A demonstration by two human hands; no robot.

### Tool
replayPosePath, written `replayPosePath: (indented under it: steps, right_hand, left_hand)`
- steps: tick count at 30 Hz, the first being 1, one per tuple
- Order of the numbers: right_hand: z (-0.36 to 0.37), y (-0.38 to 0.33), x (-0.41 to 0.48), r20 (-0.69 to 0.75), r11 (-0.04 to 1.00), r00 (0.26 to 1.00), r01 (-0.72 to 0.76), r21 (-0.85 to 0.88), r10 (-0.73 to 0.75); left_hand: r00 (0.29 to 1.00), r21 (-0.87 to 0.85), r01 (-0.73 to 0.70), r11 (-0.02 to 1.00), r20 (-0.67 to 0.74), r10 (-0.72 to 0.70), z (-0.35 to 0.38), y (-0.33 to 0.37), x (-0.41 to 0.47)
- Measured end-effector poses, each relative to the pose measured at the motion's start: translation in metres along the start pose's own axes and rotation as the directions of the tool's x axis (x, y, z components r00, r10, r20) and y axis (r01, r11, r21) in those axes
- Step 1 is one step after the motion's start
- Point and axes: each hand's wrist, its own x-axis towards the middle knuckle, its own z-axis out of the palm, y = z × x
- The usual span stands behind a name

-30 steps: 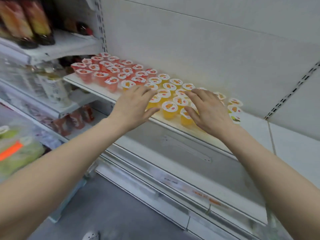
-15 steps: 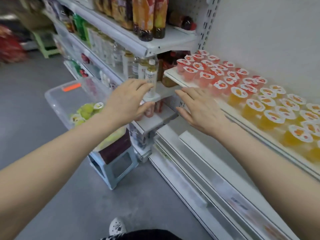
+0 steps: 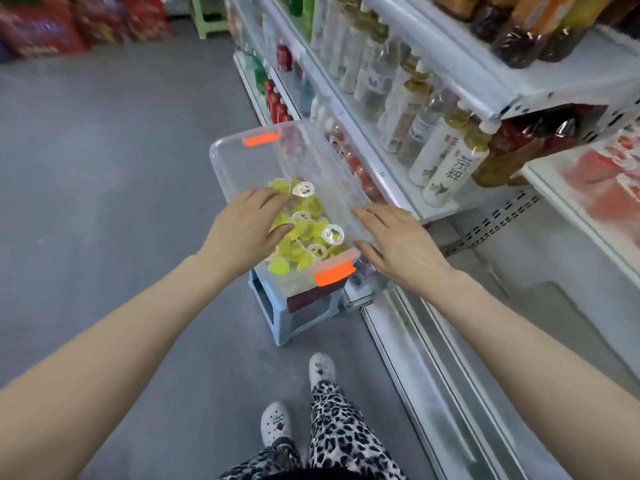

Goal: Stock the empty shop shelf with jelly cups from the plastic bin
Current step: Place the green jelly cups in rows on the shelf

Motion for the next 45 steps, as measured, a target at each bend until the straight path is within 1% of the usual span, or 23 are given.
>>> replayPosePath:
  steps: [3, 5, 8, 11, 13, 15, 17, 18, 20, 22, 25, 28, 31, 33, 35, 37, 40, 42, 43, 45]
  right_hand:
    - [0.030, 0.011, 0.042, 0.035, 0.998, 0.998, 0.056, 0.037, -0.057]
    - [0.048, 0.020, 0.070, 0.090, 0.996, 0.994, 0.064, 0.066, -0.070]
    - [0.075, 0.034, 0.107, 0.240, 0.993, 0.967, 0.067, 0.101, -0.089]
    - [0.113, 0.042, 0.140, 0.443, 0.994, 0.893, 0.041, 0.099, -0.081]
    - [0.142, 0.045, 0.157, 0.585, 0.997, 0.810, -0.013, 0.075, -0.034]
    - [0.170, 0.044, 0.168, 0.675, 0.998, 0.738, -0.043, 0.039, 0.006]
    - [0.189, 0.040, 0.176, 0.718, 0.999, 0.696, -0.040, -0.008, 0.034]
    - [0.197, 0.038, 0.179, 0.731, 0.999, 0.682, -0.038, -0.019, 0.039]
    - [0.209, 0.035, 0.182, 0.728, 0.999, 0.684, -0.035, -0.015, 0.035]
    - [0.215, 0.035, 0.185, 0.695, 1.000, 0.718, -0.022, -0.018, 0.029]
    - [0.214, 0.038, 0.189, 0.639, 0.997, 0.766, -0.029, -0.069, 0.067]
    - [0.204, 0.038, 0.188, 0.576, 0.997, 0.815, -0.049, -0.052, 0.070]
    - [0.190, 0.038, 0.179, 0.495, 0.984, 0.857, -0.175, 0.026, 0.139]
    - [0.183, 0.036, 0.175, 0.456, 0.955, 0.861, -0.288, 0.067, 0.228]
    - [0.181, 0.031, 0.170, 0.430, 0.913, 0.842, -0.399, 0.086, 0.327]
    - [0.185, 0.025, 0.162, 0.433, 0.850, 0.790, -0.519, 0.092, 0.435]
    - [0.192, 0.018, 0.153, 0.483, 0.776, 0.720, -0.619, 0.120, 0.499]
    - [0.201, 0.016, 0.153, 0.547, 0.758, 0.670, -0.645, 0.093, 0.502]
    - [0.206, 0.014, 0.155, 0.578, 0.768, 0.651, -0.637, 0.064, 0.492]
    - [0.217, 0.010, 0.160, 0.610, 0.829, 0.647, -0.559, -0.029, 0.457]
  left_hand:
    - [0.994, -0.004, 0.108, 0.994, 0.010, -0.108, 0.022, -0.028, 0.003]
    - [0.981, -0.005, 0.193, 0.981, 0.021, -0.193, 0.033, -0.041, 0.011]
    - [0.964, -0.009, 0.264, 0.964, 0.034, -0.264, 0.053, -0.058, 0.030]
    - [0.949, -0.017, 0.315, 0.949, 0.029, -0.315, 0.072, -0.074, 0.055]
    - [0.940, -0.015, 0.340, 0.940, 0.038, -0.339, 0.085, -0.082, 0.068]
    - [0.934, -0.018, 0.354, 0.935, 0.047, -0.353, 0.097, -0.089, 0.075]
    - [0.934, 0.003, 0.355, 0.935, 0.043, -0.355, 0.107, -0.094, 0.075]
    - [0.938, 0.029, 0.342, 0.939, 0.044, -0.343, 0.112, -0.097, 0.073]
    - [0.949, 0.057, 0.307, 0.950, 0.055, -0.310, 0.117, -0.101, 0.070]
    - [0.951, 0.059, 0.297, 0.953, 0.072, -0.301, 0.120, -0.103, 0.069]
    - [0.949, 0.069, 0.296, 0.953, 0.097, -0.301, 0.121, -0.104, 0.069]
    - [0.951, 0.092, 0.267, 0.959, 0.134, -0.278, 0.120, -0.107, 0.075]
    - [0.951, 0.055, 0.246, 0.968, 0.176, -0.252, 0.120, -0.119, 0.099]
    - [0.942, 0.016, 0.238, 0.971, 0.241, -0.235, 0.124, -0.128, 0.123]
    - [0.921, -0.023, 0.214, 0.977, 0.337, -0.194, 0.136, -0.134, 0.147]
    - [0.890, -0.051, 0.159, 0.986, 0.440, -0.120, 0.156, -0.140, 0.169]
    - [0.831, -0.062, 0.025, 0.998, 0.556, 0.014, 0.197, -0.147, 0.194]
    - [0.787, -0.049, -0.061, 0.997, 0.612, 0.078, 0.221, -0.150, 0.202]
    - [0.767, -0.036, -0.100, 0.994, 0.634, 0.100, 0.231, -0.150, 0.204]
    - [0.744, -0.014, -0.163, 0.987, 0.655, 0.132, 0.248, -0.151, 0.204]
